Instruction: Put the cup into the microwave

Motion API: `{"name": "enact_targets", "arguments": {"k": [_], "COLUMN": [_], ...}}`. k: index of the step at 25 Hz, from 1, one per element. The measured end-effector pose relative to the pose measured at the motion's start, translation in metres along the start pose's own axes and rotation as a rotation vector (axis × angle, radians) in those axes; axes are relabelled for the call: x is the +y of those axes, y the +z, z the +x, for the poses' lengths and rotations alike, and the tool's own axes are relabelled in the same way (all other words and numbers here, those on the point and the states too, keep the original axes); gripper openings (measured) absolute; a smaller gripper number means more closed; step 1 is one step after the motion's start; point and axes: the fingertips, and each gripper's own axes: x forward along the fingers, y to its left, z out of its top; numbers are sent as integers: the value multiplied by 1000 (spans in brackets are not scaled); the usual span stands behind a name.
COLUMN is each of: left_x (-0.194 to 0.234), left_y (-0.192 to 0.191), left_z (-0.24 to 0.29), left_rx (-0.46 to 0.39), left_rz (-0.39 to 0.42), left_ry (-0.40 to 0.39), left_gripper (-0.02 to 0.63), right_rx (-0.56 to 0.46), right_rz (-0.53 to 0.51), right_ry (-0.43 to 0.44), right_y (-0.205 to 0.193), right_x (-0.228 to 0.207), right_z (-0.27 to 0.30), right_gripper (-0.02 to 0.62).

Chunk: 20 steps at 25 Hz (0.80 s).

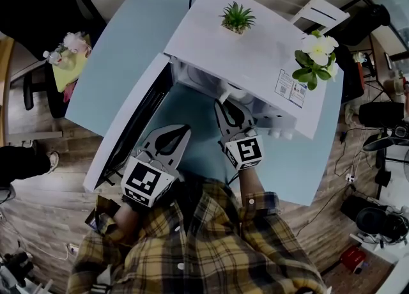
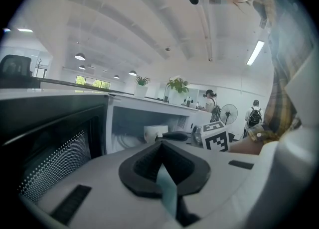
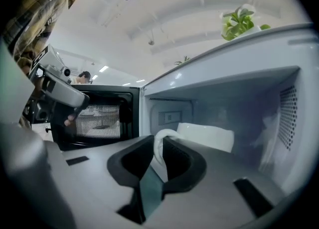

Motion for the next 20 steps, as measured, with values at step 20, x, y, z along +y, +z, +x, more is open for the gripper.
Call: {"name": "enact_targets", "arguments": {"k": [20], "left_x": [-9], "left_y": [-5], "left_z": [0], "left_rx": [10], "left_rz": [2], "left_ry": [-8], "left_gripper": [-9], "right_rx": [109], "right_rz": [-3], "right_ry": [-16], "right_y": [-32], "right_x": [-6], "right_z": [24], "right_gripper": [55]}}
